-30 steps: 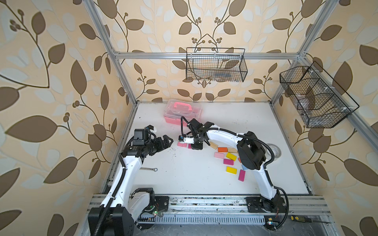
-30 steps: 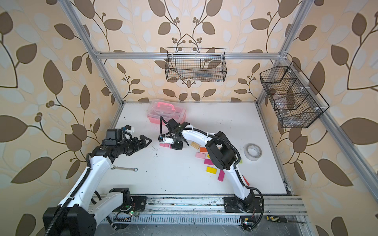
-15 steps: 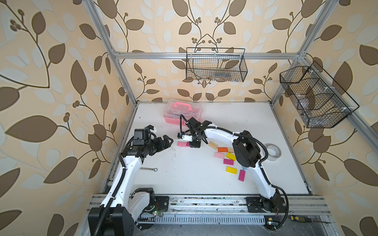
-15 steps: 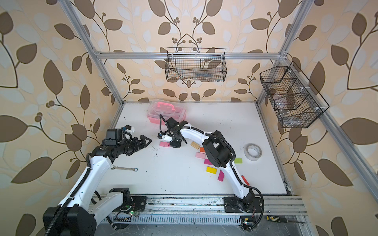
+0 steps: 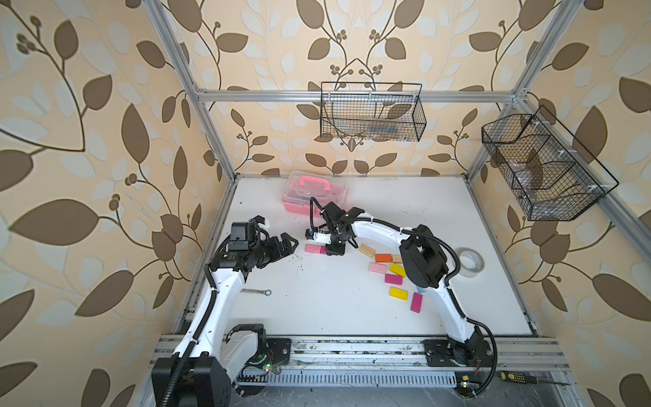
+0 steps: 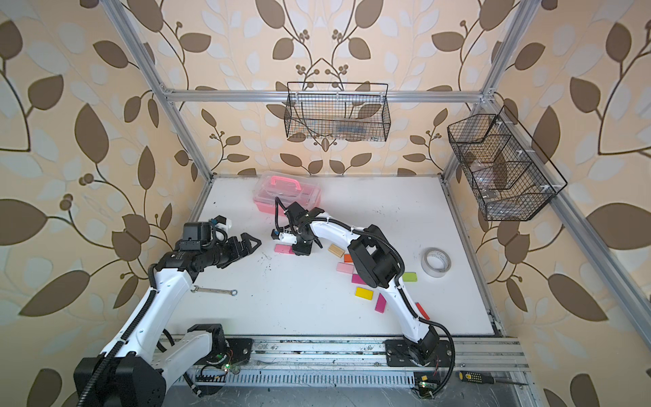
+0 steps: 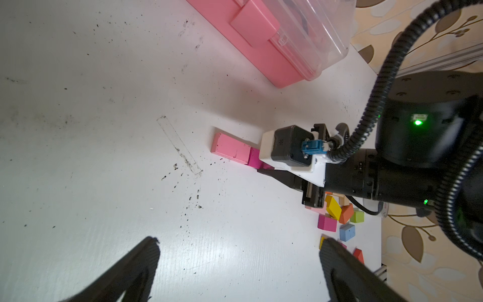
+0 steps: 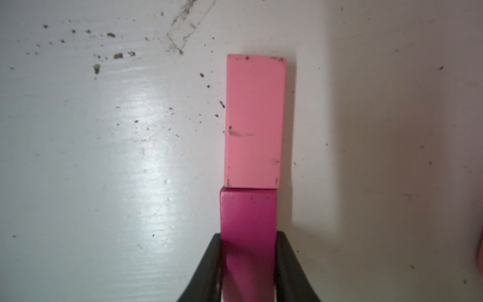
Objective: Assemble the number 7 with building blocks
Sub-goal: Assemble the building block at the center of the board.
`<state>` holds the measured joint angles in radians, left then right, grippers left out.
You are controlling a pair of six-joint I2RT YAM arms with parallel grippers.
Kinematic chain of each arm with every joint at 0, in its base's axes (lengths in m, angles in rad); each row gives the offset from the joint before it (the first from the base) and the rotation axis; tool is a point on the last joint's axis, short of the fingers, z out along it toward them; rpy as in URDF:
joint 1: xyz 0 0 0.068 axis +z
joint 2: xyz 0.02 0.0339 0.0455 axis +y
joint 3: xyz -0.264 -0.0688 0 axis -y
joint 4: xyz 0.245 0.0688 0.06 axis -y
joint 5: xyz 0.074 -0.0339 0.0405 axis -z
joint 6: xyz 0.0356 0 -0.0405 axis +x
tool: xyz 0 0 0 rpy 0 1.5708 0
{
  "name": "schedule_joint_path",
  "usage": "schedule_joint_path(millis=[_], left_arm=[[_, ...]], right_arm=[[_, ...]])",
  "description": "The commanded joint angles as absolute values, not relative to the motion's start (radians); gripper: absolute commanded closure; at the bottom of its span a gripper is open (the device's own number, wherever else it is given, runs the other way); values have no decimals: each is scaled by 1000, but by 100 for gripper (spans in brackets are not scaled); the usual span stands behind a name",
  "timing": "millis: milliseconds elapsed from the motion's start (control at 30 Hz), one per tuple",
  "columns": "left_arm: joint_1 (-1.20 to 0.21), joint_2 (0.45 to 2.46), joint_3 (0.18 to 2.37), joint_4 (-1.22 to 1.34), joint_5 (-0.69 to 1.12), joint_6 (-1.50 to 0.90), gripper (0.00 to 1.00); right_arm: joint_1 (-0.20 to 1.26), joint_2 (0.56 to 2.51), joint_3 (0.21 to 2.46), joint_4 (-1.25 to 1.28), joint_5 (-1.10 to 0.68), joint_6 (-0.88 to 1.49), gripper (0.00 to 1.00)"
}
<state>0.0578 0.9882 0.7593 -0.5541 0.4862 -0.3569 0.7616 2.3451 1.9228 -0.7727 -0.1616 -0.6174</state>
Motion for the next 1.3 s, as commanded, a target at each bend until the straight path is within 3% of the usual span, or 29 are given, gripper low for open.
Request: schedule_joint_path(millis=[0, 367, 500, 600, 667, 700, 733, 1033, 1267], left_arm=[[51, 982, 790, -558, 474, -331, 1], [50, 982, 788, -557, 474, -332, 1], [51, 980, 789, -557, 471, -332, 1], [51, 977, 787, -556, 471, -332, 1], [51, 977, 788, -555, 474, -333, 1], [51, 977, 787, -555, 475, -332, 1], [51, 977, 786, -554, 476, -332, 1], [51, 974, 778, -537, 476, -334, 1], [49, 935, 766, -520, 458, -337, 1]], right_arm=[[760, 2394, 1940, -818, -190, -620, 75], [754, 2396, 1930, -805, -184, -613, 58], [752, 2386, 1913, -786, -172, -610, 47], [748, 2380, 1899, -772, -164, -609, 36], [746, 2371, 1889, -760, -161, -605, 20], [745, 2365, 1881, -753, -160, -604, 5], [744, 2356, 1875, -746, -160, -603, 0], [714, 2084, 1714, -543, -258, -522, 0], [627, 1639, 1301, -24, -301, -201, 0]])
